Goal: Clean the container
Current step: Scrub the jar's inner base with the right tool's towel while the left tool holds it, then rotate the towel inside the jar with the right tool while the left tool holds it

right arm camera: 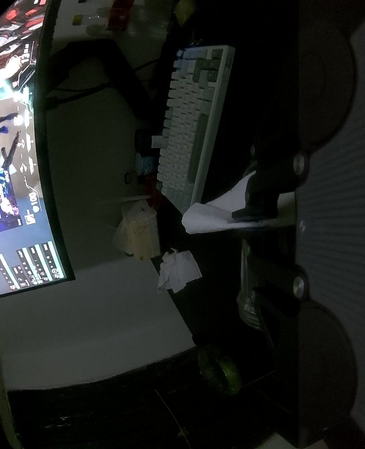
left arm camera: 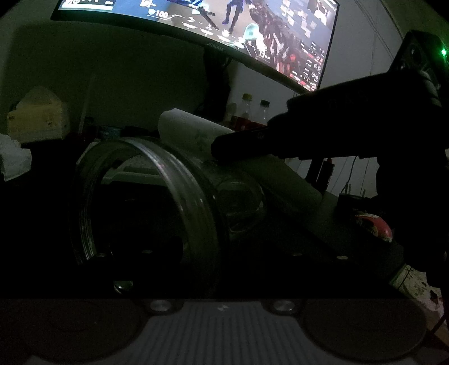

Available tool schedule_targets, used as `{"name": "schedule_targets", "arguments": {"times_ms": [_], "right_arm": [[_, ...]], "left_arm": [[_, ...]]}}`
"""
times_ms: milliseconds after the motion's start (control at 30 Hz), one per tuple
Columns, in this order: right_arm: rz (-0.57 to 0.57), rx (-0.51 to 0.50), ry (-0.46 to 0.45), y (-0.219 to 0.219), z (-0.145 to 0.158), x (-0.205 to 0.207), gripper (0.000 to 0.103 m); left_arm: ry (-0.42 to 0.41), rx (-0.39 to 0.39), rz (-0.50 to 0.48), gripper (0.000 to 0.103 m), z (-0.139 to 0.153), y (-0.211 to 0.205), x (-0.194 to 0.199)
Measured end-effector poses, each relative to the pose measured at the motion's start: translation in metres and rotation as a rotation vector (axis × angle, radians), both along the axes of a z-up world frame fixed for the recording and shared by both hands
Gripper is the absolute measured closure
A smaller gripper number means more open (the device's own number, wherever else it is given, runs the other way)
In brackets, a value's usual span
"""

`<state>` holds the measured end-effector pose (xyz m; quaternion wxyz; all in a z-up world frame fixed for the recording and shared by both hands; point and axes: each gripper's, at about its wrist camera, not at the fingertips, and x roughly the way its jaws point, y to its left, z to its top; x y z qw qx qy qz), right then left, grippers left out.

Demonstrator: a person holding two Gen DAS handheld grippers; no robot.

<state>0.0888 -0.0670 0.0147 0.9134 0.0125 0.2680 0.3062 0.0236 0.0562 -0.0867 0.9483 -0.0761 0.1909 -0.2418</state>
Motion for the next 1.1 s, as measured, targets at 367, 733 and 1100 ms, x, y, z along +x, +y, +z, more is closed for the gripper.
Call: {"name": "schedule_targets", "arguments": {"times_ms": [367, 733, 1100], "right_arm": [[0.001, -0.001, -0.001, -0.001, 0.000, 0.001, 0.095], [-0.005, 0.000, 0.001, 0.004, 0.001, -0.003, 0.095], [0.046, -0.003, -0.005, 0.015, 0.005, -0.010, 0.095]], "left_arm": [[0.001, 0.001, -0.003, 0.044, 0.000, 0.000, 0.001], [0.000, 0.001, -0.001, 0.044, 0.001, -0.001, -0.001], [-0.006, 0.009, -0.004, 0.044, 0.000, -0.004, -0.004]]}}
